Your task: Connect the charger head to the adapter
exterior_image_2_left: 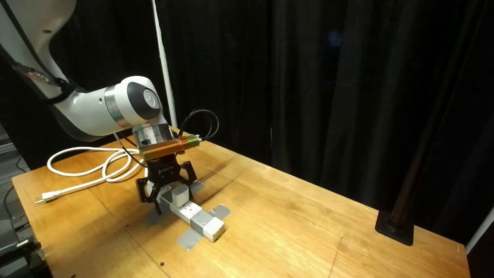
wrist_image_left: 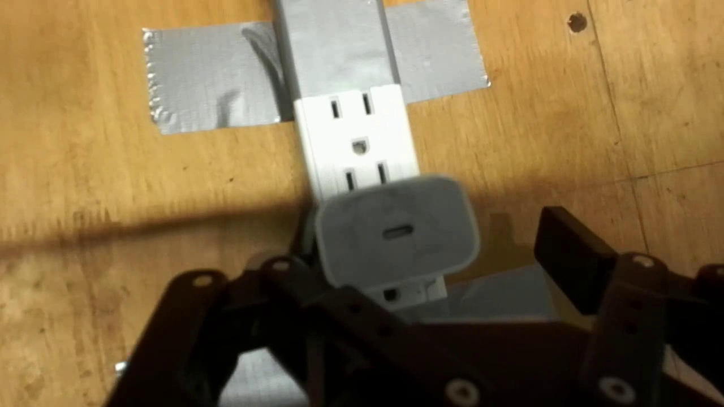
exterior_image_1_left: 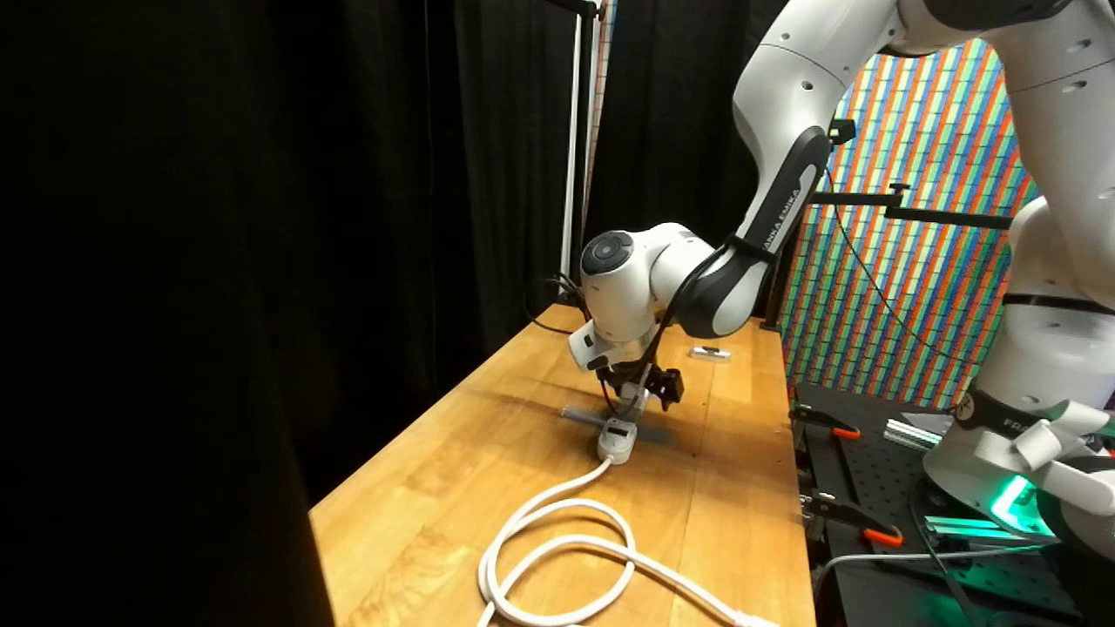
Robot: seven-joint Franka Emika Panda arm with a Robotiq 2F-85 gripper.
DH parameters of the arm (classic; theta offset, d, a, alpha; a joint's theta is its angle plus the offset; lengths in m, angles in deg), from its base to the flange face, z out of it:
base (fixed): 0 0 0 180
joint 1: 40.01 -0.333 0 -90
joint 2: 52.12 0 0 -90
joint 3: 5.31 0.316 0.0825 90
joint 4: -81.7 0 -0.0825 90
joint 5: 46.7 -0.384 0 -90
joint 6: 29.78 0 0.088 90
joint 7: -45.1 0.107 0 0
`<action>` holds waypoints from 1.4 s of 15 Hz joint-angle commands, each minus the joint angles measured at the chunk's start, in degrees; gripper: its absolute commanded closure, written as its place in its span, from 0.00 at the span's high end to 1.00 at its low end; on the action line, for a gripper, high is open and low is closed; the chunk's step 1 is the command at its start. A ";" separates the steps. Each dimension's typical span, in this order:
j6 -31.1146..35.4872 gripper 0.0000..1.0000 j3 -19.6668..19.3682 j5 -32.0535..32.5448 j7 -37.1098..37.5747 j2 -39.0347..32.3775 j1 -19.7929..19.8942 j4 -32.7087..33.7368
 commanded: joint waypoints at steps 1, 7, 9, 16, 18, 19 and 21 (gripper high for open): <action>-1.43 1.00 -0.35 -2.21 0.00 5.33 0.76 -3.25; -3.16 0.59 0.32 -12.38 -2.66 11.03 2.40 -2.97; -3.32 0.42 -0.54 -13.11 -2.89 12.19 1.60 -2.15; 4.06 0.03 -1.42 -12.10 -10.70 11.38 2.70 -1.77; 7.16 0.04 -1.14 -14.47 -15.18 11.00 3.96 -2.08; 7.99 0.06 -1.10 -15.85 -17.29 10.70 4.43 -2.11; 8.36 0.08 -1.06 -18.94 -21.56 10.18 5.16 -2.07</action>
